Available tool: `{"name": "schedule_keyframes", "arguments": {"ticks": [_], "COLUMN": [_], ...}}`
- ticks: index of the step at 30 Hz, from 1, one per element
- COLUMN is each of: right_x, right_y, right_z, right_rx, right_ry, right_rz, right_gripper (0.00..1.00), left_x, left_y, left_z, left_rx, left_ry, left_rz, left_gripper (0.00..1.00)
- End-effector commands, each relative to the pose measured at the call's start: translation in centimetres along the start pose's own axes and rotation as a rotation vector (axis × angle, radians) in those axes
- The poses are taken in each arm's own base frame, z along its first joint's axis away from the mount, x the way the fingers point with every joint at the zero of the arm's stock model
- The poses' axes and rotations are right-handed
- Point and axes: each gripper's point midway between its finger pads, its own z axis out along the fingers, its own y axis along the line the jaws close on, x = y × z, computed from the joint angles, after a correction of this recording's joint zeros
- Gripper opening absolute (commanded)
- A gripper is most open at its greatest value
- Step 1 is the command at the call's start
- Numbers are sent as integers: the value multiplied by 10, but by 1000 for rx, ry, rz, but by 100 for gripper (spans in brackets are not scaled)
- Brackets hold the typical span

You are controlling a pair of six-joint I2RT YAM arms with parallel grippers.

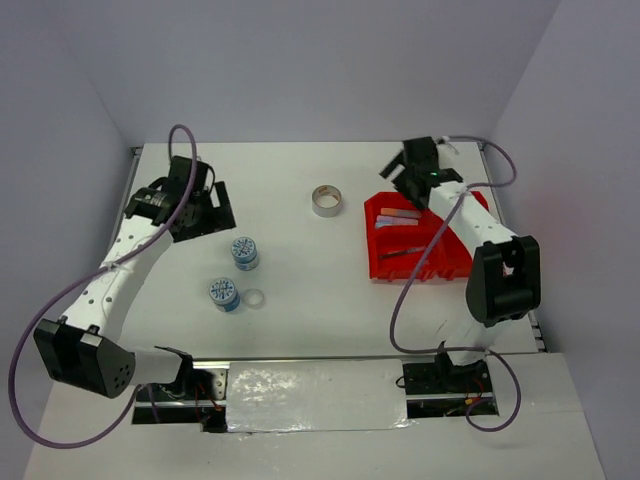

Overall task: Sort the stationery into containers
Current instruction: Pick up the stationery from the center of the board.

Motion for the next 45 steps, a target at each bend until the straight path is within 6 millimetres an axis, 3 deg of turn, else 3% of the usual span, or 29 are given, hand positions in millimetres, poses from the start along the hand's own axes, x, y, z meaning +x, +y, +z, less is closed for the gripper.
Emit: {"name": "schedule_keyframes", "arguments": {"ticks": [1,2,3,4,5,6,7,8,9,10,11,12,13,14,15,17,20,27,33,36,38,41,42,45], "right_x": [25,44,87,115,129,177,195,202,230,254,255,283,297,299,315,321,342,381,397,398,402,400,400,382], "right_y": [130,148,171,177,192,196,200,219,214,218,238,226,227,239,229,235,222,190,191,193,193,192,193,208], "right_z": [-93,-107,-131,-129,-141,-143,-147,-164,-150,-162,-176,-156,-159,-163,-148,-147,-127,-110,-105,-100,-102,-99,-99,-107], "right_rx": [-414,-471,-574,-597,-638,-669,-678,-723,-683,-703,-744,-695,-714,-737,-698,-701,-671,-669,-700,-696,-715,-706,-706,-721], "right_ry": [-114,-111,-65,-27,-10,86,111,96,137,145,128,190,215,207,241,237,300,437,474,473,485,475,472,401], "right_rz": [-447,-514,-601,-669,-689,-764,-798,-827,-909,-992,-1001,-1074,-1113,-1117,-1161,-1173,-1212,-1245,-1240,-1239,-1241,-1249,-1252,-1231], "right_gripper": [100,100,100,100,100,100,100,100,100,100,100,100,100,100,100,100,100,100,97,88,77,71,50,22], "left_x": [-12,-12,-11,-13,-10,-11,-13,-16,-18,-21,-26,-27,-28,-26,-30,-23,-17,-21,-16,-16,-17,-17,-17,-17], "left_y": [55,64,73,87,94,99,104,110,111,113,107,104,101,90,84,80,74,70,66,66,67,66,65,62], "left_z": [-18,-24,-27,-32,-41,-46,-51,-60,-63,-67,-66,-66,-64,-60,-57,-49,-42,-40,-28,-26,-25,-24,-22,-20], "left_rx": [-202,-225,-251,-297,-320,-335,-344,-358,-353,-341,-299,-280,-256,-196,-160,-138,-104,-78,-59,-62,-65,-59,-56,-37], "left_ry": [-72,-92,-99,-121,-133,-150,-174,-212,-230,-247,-256,-255,-248,-223,-228,-189,-157,-162,-121,-123,-121,-116,-111,-105], "left_rz": [-215,-284,-324,-365,-411,-430,-446,-458,-459,-436,-429,-414,-377,-356,-340,-317,-294,-244,-225,-217,-212,-196,-188,-182], "left_gripper": [99,99,99,99,99,99,99,99,99,99,99,99,99,99,99,99,99,99,99,99,99,99,99,99]}}
